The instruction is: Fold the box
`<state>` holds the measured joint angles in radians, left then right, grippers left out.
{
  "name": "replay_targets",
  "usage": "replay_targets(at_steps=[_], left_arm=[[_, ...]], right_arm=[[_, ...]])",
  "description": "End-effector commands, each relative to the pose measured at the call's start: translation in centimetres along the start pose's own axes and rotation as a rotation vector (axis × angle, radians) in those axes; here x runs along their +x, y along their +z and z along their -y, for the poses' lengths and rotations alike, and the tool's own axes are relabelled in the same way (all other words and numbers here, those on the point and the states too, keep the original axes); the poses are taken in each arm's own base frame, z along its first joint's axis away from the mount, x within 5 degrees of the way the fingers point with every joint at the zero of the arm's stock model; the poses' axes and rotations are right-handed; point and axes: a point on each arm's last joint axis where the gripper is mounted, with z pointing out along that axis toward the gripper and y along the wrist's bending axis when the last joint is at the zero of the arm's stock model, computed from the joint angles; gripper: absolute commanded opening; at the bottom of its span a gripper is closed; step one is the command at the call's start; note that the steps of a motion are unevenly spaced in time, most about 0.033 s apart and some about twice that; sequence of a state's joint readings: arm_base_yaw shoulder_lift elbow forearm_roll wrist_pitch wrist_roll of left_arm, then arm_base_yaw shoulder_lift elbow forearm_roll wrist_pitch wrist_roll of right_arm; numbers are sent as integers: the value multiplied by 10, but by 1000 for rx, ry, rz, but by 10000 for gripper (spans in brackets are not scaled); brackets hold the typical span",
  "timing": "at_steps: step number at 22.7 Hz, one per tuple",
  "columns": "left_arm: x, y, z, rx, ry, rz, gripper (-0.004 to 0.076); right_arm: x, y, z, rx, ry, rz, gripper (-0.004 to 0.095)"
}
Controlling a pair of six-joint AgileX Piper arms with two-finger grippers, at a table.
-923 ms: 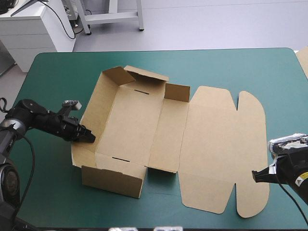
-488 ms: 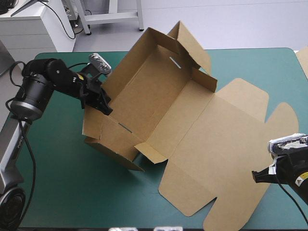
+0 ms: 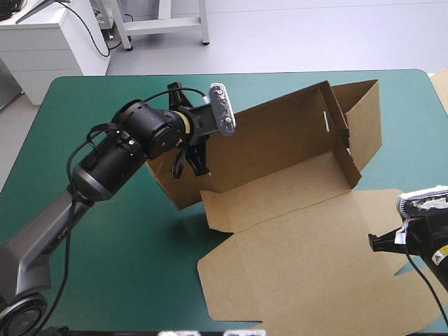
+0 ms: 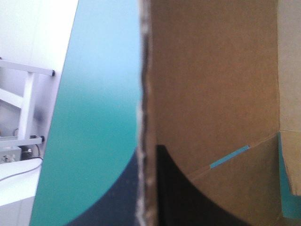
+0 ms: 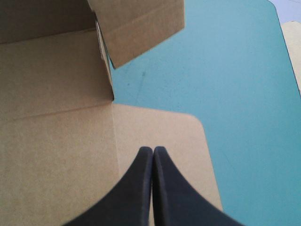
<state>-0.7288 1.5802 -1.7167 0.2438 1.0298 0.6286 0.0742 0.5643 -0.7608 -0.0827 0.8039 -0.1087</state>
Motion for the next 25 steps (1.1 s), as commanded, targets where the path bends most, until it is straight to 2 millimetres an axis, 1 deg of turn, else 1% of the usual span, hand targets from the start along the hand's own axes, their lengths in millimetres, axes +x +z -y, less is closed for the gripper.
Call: replay_targets(at_steps=[1,2,5,6,9,10,12,14,18,21,25], left_arm=[[-18,-14,-4,-123,67,82,-8],[-22,-6,1,-140,95,76,-8],[-25,0,3,-251,116,54,-8],[-24,3,5,-282,153,32,-8],[-25,12,12,-288,182,47,-8],[-24,13,12,-302,175,57,-8],[-19,16,14,-369,241,36,-8],[-14,18,15,-421,273,37,-8],[-13,27,24,-486,358,86,-8],[-13,31,34,-503,367,89,-8],[-13,34,38,-550,380,106,-8]], right_arm=[[-22,-12,5,32,35,134,-16],[-27,-17,7,38,37,158,-16],[-41,-32,12,67,32,210,-16],[-47,-38,14,76,37,238,-16],[-59,-42,15,69,60,249,-16],[-61,-40,16,65,64,240,-16],[-68,-34,16,54,70,191,-16],[-76,-27,16,38,81,178,-16],[-99,-17,18,29,87,179,-16],[-114,-11,21,27,89,171,-16],[-134,0,23,20,66,162,-21]])
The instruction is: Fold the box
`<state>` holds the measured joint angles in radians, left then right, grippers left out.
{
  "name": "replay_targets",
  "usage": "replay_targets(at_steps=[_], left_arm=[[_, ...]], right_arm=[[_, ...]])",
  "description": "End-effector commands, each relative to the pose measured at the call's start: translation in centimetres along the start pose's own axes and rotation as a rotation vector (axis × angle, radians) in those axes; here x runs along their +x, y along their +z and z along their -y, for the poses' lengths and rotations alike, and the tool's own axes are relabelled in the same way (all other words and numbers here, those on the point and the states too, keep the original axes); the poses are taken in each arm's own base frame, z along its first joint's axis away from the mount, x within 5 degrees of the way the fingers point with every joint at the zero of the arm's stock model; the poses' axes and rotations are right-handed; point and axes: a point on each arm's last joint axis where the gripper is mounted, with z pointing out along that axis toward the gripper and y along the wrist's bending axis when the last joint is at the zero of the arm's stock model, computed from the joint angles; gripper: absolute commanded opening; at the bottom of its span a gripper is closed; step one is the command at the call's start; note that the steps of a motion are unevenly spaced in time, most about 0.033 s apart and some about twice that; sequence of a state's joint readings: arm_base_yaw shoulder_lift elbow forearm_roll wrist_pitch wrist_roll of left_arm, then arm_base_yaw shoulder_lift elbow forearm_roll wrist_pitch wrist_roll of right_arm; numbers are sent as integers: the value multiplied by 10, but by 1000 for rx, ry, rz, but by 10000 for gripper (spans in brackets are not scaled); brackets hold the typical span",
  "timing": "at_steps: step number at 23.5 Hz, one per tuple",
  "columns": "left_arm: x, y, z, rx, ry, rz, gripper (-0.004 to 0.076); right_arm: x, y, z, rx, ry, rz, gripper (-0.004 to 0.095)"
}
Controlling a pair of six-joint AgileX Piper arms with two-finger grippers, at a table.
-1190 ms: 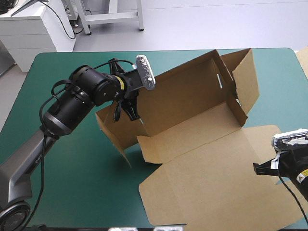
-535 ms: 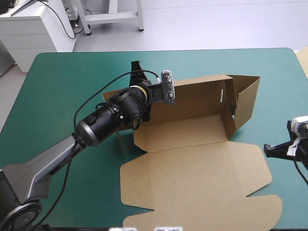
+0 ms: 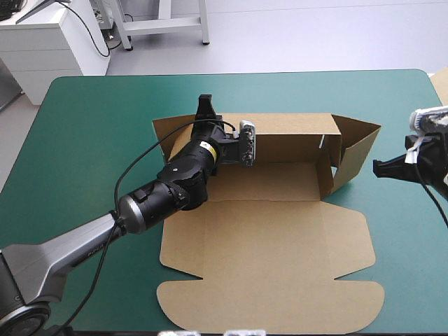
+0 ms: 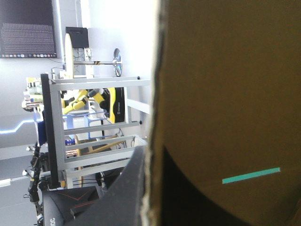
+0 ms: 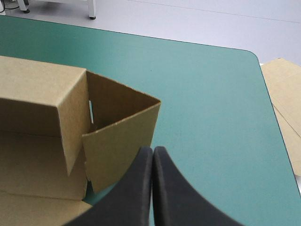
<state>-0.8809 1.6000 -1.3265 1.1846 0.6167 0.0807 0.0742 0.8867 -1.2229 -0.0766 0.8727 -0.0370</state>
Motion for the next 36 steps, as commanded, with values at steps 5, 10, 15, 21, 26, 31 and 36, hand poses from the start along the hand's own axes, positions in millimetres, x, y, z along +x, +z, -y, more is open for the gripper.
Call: replay_targets(at_steps=[5,10,15,21,26,31,36], left_arm=[[6,-19,-20,-206,-57,24,-8],[7,-16,-8,-208,0,30,-8],[9,-14,-3,-245,-26,40,-8],[10,-12,1,-212,-61,37,-8],[8,-10,11,-181,-28,66,-8],[13,-8,19,-171,-15,32,-8],[18,-3,23,-184,-8,-46,-8]], right_arm=[[-55,33,1,-28,-67,16,-21],[-76,63,-5,-108,-126,-73,-21],[-89,91,-6,-150,-57,-155,-21],[-77,151,14,-148,13,-263,-21],[-70,186,21,-189,46,-266,-21],[-58,211,20,-215,55,-325,-21],[-53,223,17,-249,79,-346,-21]])
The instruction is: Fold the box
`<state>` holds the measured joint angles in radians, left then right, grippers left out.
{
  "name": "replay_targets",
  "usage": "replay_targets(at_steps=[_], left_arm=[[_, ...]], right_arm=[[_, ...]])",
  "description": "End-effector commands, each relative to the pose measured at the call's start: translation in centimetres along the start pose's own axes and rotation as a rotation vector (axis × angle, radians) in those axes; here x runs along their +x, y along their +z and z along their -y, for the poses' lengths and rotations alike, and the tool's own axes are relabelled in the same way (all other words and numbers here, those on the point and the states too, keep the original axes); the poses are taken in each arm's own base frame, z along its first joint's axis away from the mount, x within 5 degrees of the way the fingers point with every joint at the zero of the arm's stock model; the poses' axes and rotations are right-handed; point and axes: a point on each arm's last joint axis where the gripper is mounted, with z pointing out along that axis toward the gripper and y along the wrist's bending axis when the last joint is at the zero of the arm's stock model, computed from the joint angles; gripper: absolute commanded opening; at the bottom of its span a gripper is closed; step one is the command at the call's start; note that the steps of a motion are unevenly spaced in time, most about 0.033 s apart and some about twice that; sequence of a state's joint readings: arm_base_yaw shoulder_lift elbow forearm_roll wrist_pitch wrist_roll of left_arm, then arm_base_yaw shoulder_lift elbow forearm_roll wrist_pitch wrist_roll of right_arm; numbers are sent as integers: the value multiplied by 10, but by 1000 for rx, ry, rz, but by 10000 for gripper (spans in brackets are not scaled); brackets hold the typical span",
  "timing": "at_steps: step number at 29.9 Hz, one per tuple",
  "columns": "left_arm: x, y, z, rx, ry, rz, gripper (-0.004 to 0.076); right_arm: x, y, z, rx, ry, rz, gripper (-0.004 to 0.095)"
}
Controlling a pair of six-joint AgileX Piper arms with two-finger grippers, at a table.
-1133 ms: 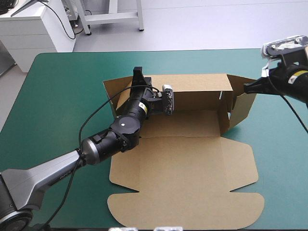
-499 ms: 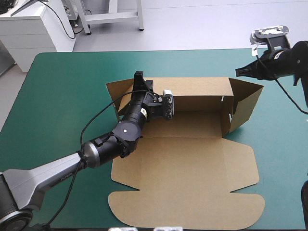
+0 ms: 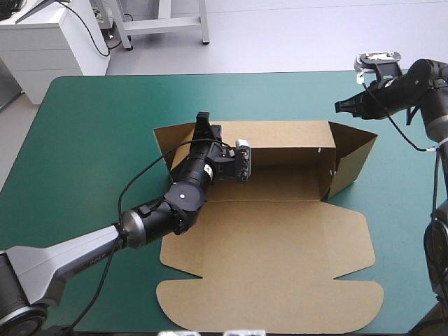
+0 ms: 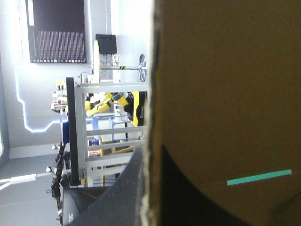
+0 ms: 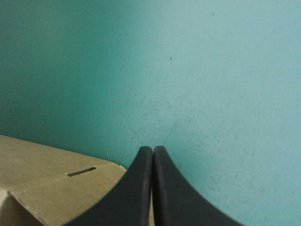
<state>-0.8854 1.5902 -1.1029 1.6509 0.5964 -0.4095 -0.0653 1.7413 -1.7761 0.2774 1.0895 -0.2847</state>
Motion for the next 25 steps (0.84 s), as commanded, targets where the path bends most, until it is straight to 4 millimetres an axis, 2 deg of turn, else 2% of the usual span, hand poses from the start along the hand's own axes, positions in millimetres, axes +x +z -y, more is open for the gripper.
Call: replay_targets(at_steps=[1,8,16,20,25], left_arm=[[6,-9,-21,-95,-19,-58,-8],[3,-4,-15,-75,-4,-44,-8],[3,-3,-14,-73,-9,-45,-8],[2,-3,-14,-73,-8,-42,-8],[2,-3,-14,-74,-8,-44,-8]], right_arm=[[-11,-25,-5,-11,-10,117,-21],[-9,-20,-2,1,-36,84,-21],[0,0,0,-40,-22,-51,-21],[6,-2,-5,-85,-47,-115,-21],[7,-12,-12,-135,-31,-84,-21]])
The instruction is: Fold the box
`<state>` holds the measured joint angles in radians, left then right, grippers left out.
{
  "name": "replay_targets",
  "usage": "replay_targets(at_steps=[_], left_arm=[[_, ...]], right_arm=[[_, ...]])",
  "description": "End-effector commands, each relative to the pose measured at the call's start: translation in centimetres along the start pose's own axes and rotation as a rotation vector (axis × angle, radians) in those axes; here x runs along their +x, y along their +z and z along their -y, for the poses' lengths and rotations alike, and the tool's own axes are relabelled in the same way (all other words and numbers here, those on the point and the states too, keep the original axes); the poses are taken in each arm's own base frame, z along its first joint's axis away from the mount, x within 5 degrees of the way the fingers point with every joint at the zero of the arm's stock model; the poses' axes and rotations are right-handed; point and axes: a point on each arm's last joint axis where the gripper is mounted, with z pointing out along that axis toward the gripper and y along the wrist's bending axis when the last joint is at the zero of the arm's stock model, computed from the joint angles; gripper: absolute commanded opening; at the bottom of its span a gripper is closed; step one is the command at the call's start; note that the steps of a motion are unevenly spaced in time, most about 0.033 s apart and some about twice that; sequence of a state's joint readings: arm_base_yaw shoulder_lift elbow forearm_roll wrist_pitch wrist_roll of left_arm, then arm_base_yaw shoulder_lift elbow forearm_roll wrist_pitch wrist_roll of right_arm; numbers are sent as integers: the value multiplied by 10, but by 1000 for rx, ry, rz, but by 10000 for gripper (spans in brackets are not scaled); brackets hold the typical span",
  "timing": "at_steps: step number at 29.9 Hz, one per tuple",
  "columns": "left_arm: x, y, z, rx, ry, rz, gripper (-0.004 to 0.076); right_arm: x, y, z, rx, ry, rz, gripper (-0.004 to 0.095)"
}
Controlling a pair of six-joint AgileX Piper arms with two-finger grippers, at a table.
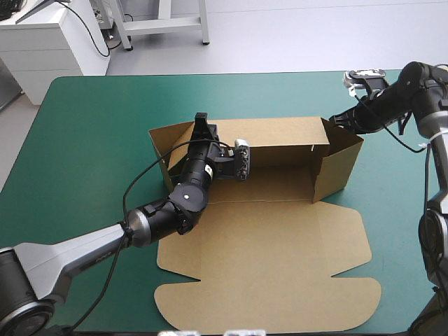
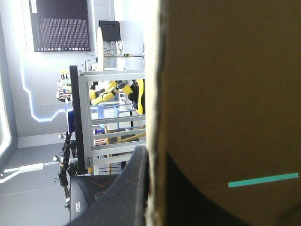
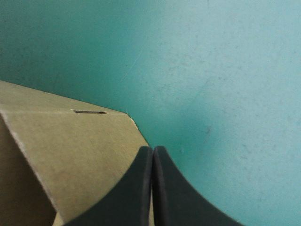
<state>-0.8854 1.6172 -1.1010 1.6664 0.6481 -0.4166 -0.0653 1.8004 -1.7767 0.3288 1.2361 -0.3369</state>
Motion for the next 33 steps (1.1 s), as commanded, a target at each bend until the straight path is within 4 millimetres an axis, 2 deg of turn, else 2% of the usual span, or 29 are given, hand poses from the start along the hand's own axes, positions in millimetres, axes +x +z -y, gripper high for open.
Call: replay_targets(at_steps=[1,4,9,14,18,24,27,33], left_arm=[[1,-9,-21,-67,-32,5,-8],[1,-9,-21,-67,-32,5,-8],[1,-9,-21,-67,-32,5,-8],[1,-9,-21,-67,-32,5,-8],[1,-9,-21,-67,-32,5,-8],[0,-9,-20,-62,-25,17,-8],[-1,-9,-20,-58,-24,25,-8],[-3,-8,-17,-47,-19,35,-8]], right_arm=[[1,-36,-16,-40,-23,95,-21],[8,-36,-18,-46,-39,82,-21],[27,-21,-19,-72,-53,56,-20],[48,-20,-26,-68,-64,183,-19],[73,-27,-39,-96,-160,290,-20],[112,-20,-44,-38,-205,409,-20],[124,-17,-45,-7,-259,460,-20],[129,-12,-50,-36,-350,529,6]])
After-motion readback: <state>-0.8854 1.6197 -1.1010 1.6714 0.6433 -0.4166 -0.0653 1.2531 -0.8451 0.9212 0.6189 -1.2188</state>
